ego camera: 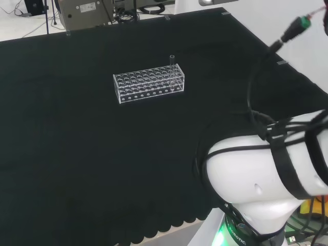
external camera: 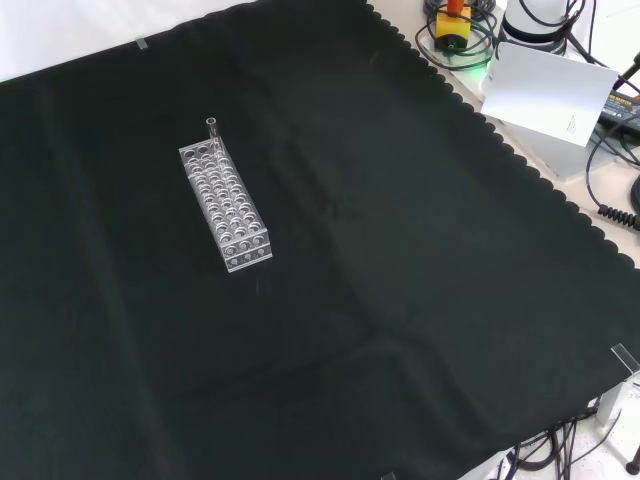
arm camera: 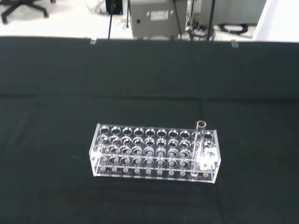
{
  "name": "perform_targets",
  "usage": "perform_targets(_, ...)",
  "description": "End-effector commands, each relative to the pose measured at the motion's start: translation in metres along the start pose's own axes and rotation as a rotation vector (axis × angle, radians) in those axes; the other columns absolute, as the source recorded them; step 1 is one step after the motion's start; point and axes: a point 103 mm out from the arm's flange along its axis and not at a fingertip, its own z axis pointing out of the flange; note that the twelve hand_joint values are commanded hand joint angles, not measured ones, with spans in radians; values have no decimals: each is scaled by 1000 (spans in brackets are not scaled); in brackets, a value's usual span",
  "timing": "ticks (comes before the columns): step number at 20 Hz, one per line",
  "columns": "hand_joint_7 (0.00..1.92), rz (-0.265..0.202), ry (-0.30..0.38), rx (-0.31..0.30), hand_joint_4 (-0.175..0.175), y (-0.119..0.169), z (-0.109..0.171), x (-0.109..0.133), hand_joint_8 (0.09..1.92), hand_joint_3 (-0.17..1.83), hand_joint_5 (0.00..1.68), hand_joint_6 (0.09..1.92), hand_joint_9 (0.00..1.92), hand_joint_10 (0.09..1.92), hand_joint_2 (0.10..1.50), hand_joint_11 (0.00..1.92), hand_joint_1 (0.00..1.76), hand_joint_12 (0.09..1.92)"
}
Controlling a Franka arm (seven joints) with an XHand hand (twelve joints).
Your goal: Pick up the test tube.
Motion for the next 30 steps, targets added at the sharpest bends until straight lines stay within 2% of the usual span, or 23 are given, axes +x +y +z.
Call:
perform_targets(1,0,-76,-26,116,-52,73,30,8,583,423,147,87,0,804,764,0,579,1430)
perform_targets(9,0,-74,12,197,-53,122,64,4,596,419,150,87,0,834,765,0,584,1444)
perform_targets(12,0,-69,31,224,-57,140,82,-1,657,417,165,87,2,877,764,0,597,1464)
perform_targets(22,64,-8,3,304,-68,194,138,-25,799,449,232,87,94,921,744,0,693,1534)
perform_targets(28,86,16,-45,369,-72,214,167,-42,814,467,255,87,112,919,738,0,710,1542)
perform_targets(30,95,33,-33,387,-74,218,179,-51,818,472,267,87,120,920,734,0,719,1545)
